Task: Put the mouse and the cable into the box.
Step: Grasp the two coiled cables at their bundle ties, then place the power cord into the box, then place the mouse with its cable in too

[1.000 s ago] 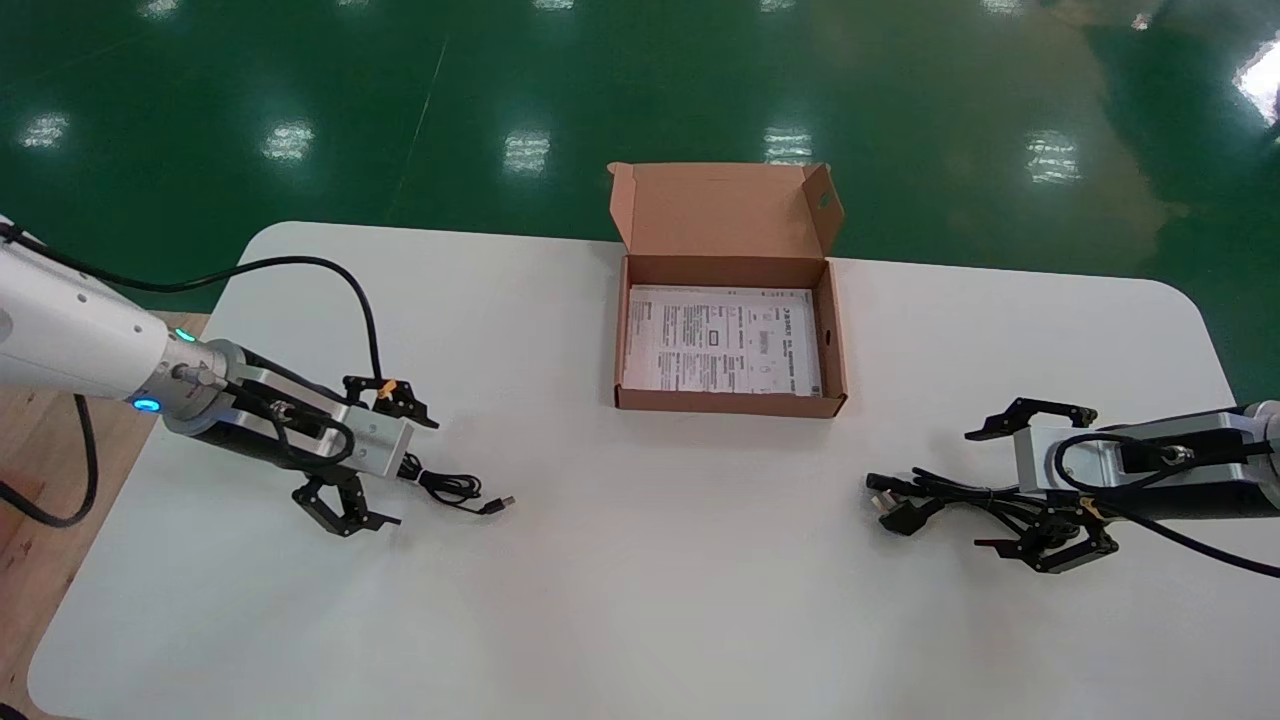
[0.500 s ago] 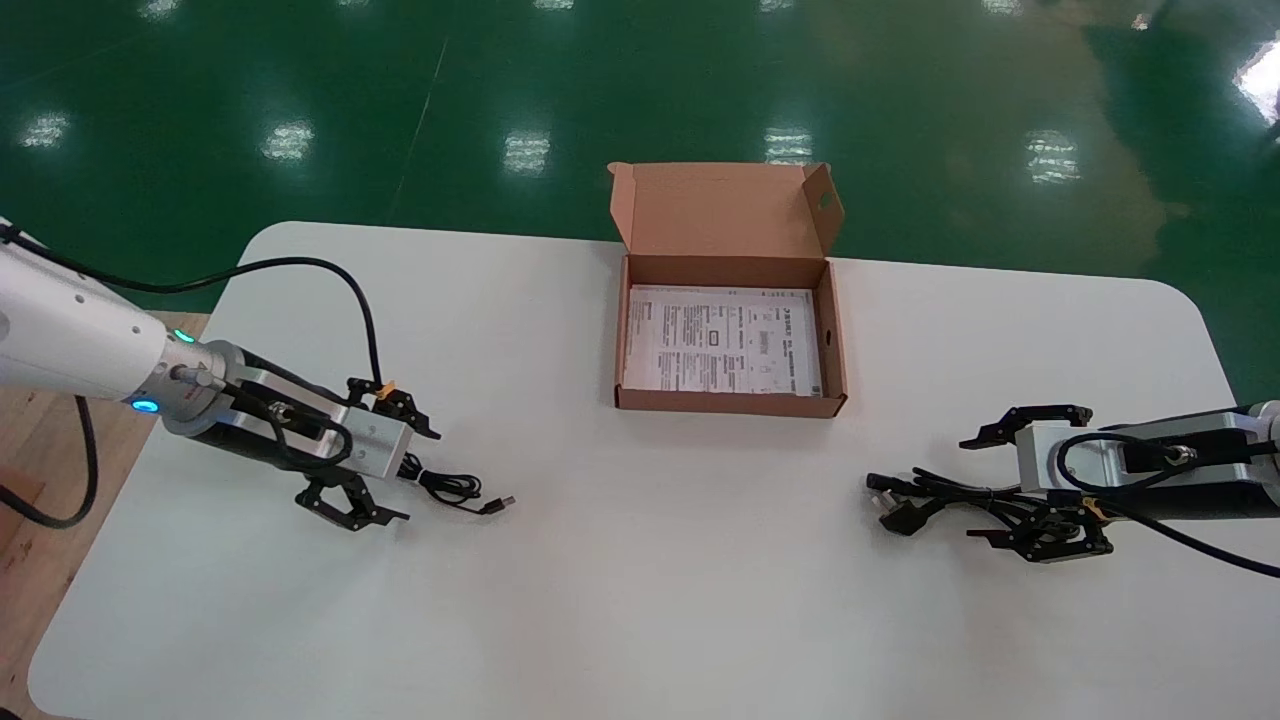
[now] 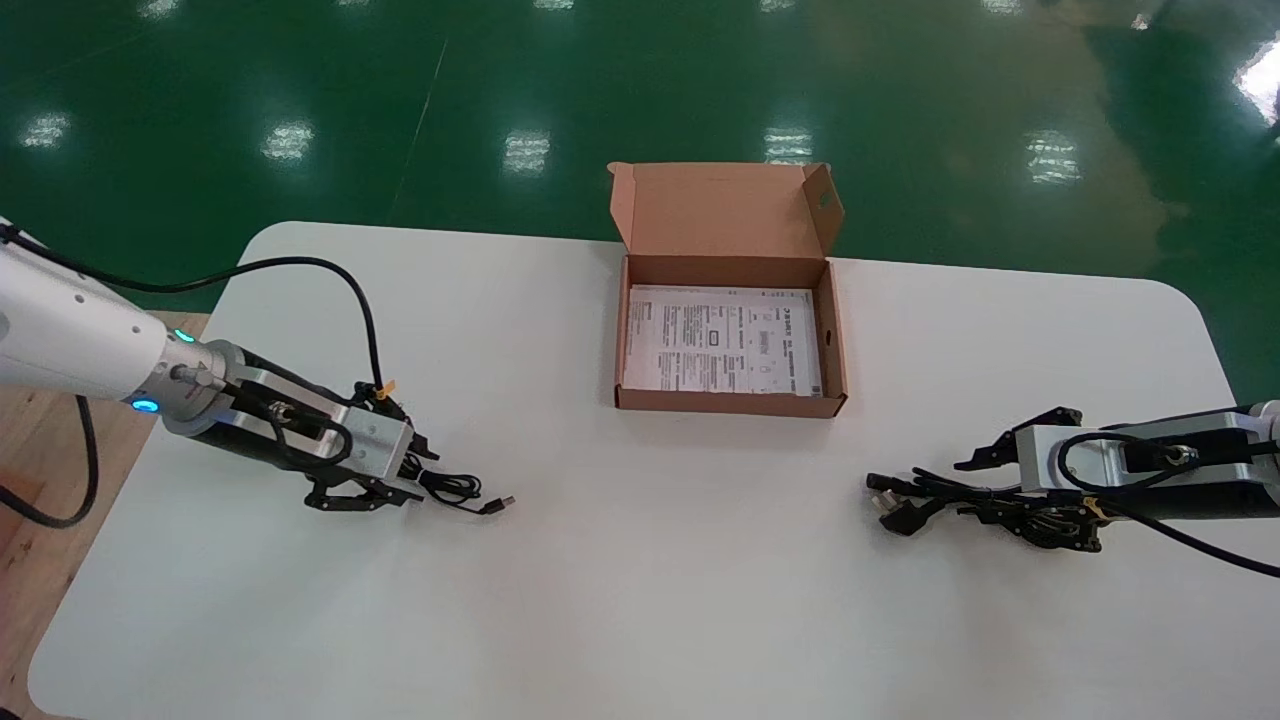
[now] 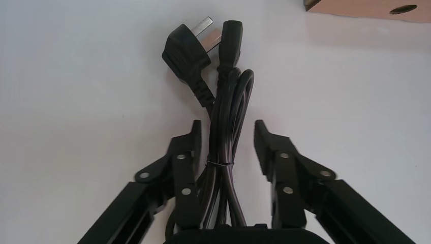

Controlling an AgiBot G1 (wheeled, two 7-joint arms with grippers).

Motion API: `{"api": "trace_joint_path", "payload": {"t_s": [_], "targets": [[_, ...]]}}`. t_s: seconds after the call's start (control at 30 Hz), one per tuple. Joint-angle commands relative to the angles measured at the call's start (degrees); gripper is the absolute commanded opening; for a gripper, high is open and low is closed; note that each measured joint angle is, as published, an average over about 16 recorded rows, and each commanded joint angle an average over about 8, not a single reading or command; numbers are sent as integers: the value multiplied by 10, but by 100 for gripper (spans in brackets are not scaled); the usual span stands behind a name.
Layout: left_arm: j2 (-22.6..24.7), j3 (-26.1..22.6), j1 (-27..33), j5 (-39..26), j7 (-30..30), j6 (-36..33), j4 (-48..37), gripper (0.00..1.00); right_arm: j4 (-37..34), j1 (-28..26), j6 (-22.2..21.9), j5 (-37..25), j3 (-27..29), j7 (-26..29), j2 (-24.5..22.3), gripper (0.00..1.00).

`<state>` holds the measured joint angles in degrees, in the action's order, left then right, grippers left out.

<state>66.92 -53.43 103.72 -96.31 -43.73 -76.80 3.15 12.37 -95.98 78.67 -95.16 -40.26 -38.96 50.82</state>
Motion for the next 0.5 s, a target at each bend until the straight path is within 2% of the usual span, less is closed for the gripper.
{"api": "trace_joint_path", "payload": {"t_s": [0.03, 0.33, 0.5], "targets": [[0, 0, 0, 0, 0, 0, 0, 0, 0, 0, 0, 0, 0, 0, 0, 0], [-2, 2, 4, 3, 1, -4, 1, 0, 1, 0, 0, 0, 0, 0, 0, 0], [-19, 12, 42, 18, 5, -40, 6, 0, 5, -25, 16, 5, 4, 11, -9, 0]]}}
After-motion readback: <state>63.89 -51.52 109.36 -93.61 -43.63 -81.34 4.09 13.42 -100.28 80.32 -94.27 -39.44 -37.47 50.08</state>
